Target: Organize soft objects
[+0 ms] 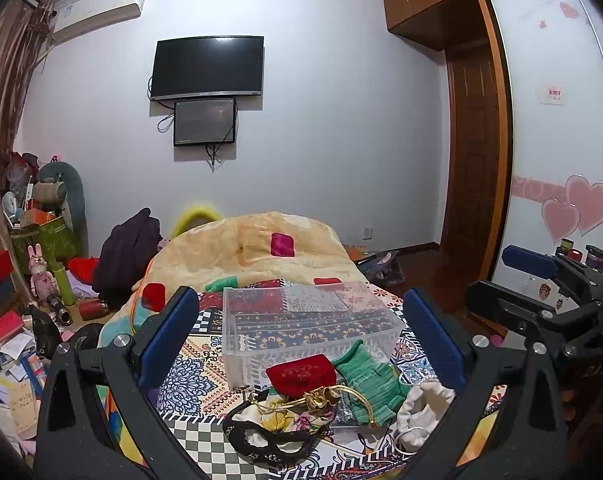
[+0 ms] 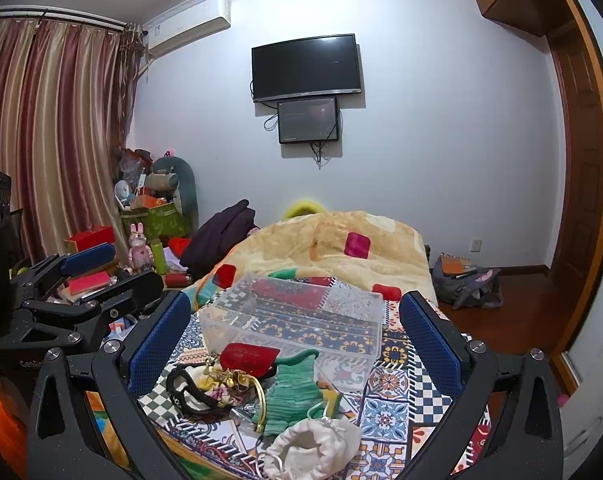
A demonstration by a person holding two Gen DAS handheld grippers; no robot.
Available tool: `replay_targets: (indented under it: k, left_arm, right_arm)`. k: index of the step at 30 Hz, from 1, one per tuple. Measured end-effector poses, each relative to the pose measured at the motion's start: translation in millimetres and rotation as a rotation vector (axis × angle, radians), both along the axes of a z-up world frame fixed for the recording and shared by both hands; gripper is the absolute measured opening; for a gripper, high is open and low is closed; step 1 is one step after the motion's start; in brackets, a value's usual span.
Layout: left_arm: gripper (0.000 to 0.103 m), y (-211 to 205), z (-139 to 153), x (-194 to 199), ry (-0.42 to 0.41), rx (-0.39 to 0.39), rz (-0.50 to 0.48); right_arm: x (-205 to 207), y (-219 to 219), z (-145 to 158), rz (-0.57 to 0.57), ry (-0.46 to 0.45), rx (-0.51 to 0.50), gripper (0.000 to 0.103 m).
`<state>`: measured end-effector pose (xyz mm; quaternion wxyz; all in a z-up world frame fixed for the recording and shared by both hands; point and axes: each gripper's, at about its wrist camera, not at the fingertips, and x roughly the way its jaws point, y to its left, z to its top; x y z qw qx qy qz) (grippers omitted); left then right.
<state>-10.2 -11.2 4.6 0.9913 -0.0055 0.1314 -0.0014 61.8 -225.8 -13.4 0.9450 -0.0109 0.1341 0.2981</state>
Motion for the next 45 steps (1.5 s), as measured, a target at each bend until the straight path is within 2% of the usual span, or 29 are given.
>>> replay_targets:
  k: [45]
  left_arm:
    - [0.103,-1.8,1.0,-3.6,-0.002,-0.005,-0.003]
  right_arm:
    - [-2.4,-1.4,1.9,0.008,-0.001,0.010,0.103]
